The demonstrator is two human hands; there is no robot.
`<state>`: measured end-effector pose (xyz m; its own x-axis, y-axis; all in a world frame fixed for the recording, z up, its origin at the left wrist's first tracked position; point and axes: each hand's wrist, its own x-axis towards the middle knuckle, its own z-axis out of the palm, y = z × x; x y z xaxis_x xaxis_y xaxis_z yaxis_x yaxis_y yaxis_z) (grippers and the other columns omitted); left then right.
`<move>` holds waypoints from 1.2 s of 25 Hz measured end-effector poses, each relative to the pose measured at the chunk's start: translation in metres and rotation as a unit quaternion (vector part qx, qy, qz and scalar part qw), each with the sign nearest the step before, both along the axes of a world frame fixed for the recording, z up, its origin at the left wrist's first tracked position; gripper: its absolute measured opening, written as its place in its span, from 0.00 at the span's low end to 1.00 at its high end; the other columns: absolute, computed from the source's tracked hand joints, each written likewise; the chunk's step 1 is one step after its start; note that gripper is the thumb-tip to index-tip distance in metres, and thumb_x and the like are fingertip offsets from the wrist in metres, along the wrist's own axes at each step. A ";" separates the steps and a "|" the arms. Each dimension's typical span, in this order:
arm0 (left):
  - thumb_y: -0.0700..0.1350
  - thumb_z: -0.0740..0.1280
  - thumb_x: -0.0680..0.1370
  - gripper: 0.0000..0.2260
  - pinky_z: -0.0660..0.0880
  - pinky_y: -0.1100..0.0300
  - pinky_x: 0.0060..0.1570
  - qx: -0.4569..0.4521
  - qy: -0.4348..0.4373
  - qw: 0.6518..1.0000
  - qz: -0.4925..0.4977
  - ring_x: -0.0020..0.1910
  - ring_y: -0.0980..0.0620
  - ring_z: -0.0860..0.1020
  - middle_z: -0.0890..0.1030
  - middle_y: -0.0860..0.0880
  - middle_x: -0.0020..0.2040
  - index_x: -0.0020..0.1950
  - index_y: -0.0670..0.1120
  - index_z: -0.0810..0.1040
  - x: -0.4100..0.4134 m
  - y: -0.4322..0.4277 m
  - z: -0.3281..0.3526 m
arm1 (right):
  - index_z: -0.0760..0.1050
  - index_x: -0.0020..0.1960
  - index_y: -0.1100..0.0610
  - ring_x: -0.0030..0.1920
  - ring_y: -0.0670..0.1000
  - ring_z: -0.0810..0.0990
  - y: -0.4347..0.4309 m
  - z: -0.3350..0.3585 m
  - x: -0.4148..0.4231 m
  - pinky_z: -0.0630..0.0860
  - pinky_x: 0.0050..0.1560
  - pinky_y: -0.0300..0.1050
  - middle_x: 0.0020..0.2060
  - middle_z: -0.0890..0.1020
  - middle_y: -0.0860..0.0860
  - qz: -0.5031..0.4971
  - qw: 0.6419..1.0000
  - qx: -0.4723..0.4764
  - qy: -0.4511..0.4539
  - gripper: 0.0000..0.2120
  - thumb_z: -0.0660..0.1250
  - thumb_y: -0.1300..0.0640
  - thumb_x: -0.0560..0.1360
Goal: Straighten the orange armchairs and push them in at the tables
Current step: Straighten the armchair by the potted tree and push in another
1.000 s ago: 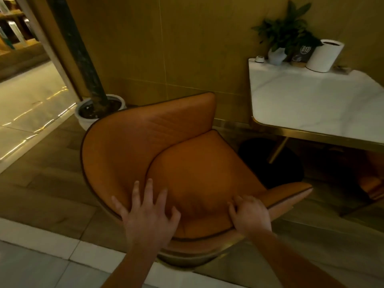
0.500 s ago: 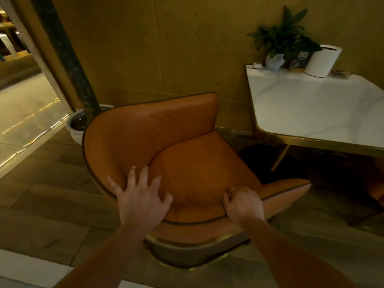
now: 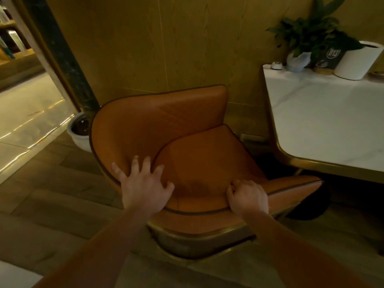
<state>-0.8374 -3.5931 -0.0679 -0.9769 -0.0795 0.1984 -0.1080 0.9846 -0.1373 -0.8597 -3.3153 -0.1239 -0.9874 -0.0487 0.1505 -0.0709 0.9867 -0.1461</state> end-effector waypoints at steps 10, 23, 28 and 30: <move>0.70 0.52 0.73 0.28 0.47 0.23 0.69 0.000 0.003 1.000 -0.015 0.75 0.39 0.63 0.72 0.48 0.73 0.67 0.60 0.76 -0.069 -0.013 0.000 | 0.71 0.39 0.46 0.37 0.45 0.71 -0.011 -0.002 -0.057 0.73 0.42 0.45 0.34 0.72 0.43 -0.010 0.999 -0.035 0.019 0.15 0.50 0.44 0.79; 0.69 0.51 0.74 0.28 0.48 0.24 0.68 -0.006 -0.002 0.999 -0.047 0.74 0.40 0.65 0.73 0.48 0.72 0.67 0.60 0.76 -0.163 -0.041 0.003 | 0.71 0.38 0.45 0.35 0.44 0.70 -0.041 -0.006 -0.131 0.67 0.39 0.43 0.33 0.73 0.42 -0.075 0.997 -0.015 0.033 0.16 0.50 0.44 0.79; 0.67 0.53 0.74 0.27 0.49 0.22 0.67 0.001 -0.006 0.998 -0.062 0.72 0.39 0.67 0.75 0.47 0.70 0.65 0.59 0.78 -0.189 -0.044 0.005 | 0.74 0.43 0.44 0.40 0.44 0.70 -0.047 -0.003 -0.156 0.67 0.45 0.44 0.38 0.76 0.42 -0.093 0.996 -0.012 0.005 0.16 0.49 0.42 0.79; 0.67 0.54 0.74 0.26 0.49 0.22 0.67 0.005 -0.007 0.997 -0.074 0.71 0.38 0.68 0.76 0.46 0.69 0.64 0.58 0.79 -0.200 -0.046 0.004 | 0.74 0.45 0.43 0.42 0.45 0.71 -0.050 -0.002 -0.165 0.67 0.46 0.44 0.40 0.76 0.42 -0.102 0.995 -0.009 0.001 0.17 0.48 0.42 0.79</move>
